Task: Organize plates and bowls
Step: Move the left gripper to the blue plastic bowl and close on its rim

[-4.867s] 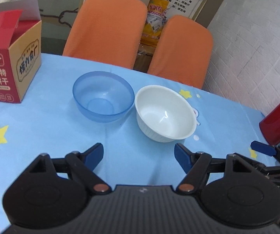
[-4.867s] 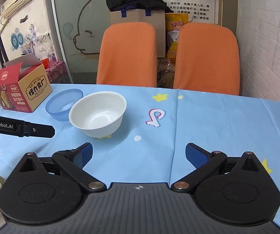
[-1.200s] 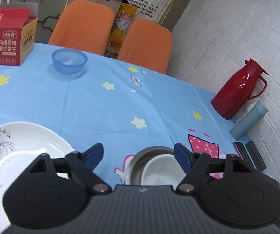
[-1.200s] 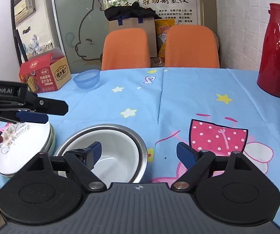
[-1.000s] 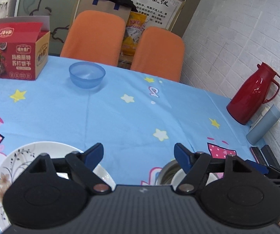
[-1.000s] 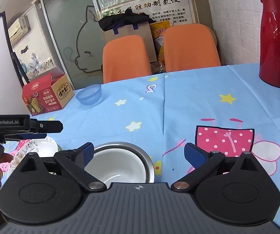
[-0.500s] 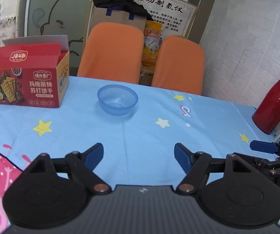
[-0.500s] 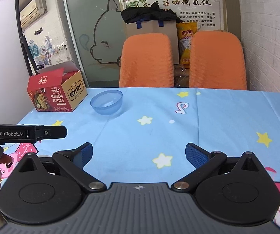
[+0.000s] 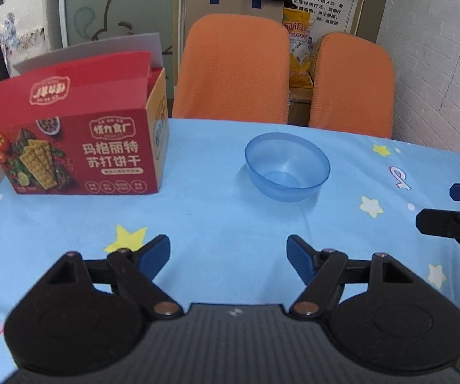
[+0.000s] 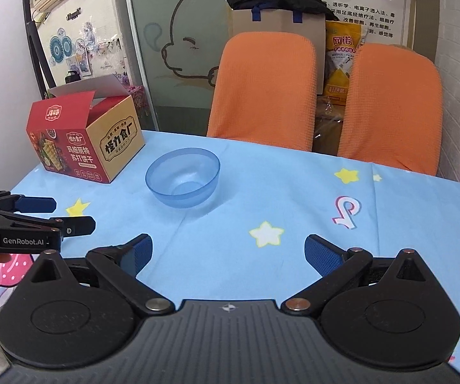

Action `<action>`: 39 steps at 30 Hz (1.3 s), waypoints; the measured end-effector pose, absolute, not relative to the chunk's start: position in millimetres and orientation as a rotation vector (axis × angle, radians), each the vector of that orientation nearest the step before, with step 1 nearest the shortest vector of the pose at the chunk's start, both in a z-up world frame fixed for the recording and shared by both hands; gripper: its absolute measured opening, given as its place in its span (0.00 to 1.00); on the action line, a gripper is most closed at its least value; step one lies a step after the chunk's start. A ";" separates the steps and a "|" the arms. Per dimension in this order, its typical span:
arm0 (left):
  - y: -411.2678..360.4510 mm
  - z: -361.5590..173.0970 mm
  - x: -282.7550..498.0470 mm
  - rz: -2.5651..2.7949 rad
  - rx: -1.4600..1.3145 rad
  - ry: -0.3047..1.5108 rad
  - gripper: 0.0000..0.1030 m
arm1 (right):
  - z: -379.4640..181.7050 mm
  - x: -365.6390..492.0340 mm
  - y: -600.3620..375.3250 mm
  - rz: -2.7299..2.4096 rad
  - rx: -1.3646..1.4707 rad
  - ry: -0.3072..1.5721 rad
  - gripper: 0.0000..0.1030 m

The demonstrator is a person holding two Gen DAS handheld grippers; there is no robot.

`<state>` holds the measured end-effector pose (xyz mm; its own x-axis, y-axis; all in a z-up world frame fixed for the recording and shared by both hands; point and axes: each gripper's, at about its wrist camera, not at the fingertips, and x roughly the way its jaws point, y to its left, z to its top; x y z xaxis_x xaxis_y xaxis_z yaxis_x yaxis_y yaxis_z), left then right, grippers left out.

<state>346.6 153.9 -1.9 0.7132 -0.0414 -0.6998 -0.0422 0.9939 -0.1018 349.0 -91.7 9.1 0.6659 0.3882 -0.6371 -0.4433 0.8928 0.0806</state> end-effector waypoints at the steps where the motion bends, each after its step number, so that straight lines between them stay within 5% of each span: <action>1: 157.4 -4.1 354.0 -0.009 -0.145 0.786 0.71 | 7.7 356.3 -86.7 0.467 -0.094 0.703 1.00; 25: 159.9 -45.1 486.2 0.015 -0.258 0.815 0.72 | -35.8 459.8 -21.3 0.474 -0.193 0.744 1.00; 31: 156.7 -45.6 487.4 -0.004 -0.245 0.807 0.67 | -42.6 463.5 -18.5 0.486 -0.177 0.749 1.00; 33: 156.3 -45.4 486.8 -0.024 -0.261 0.809 0.57 | -44.2 462.7 -14.8 0.496 -0.177 0.746 1.00; 37: 150.8 -46.1 483.8 -0.039 -0.245 0.807 0.42 | -46.2 457.5 -7.7 0.526 -0.175 0.756 0.66; 39: 149.1 -45.3 482.2 -0.056 -0.265 0.819 0.26 | -44.7 455.2 -4.5 0.530 -0.179 0.760 0.62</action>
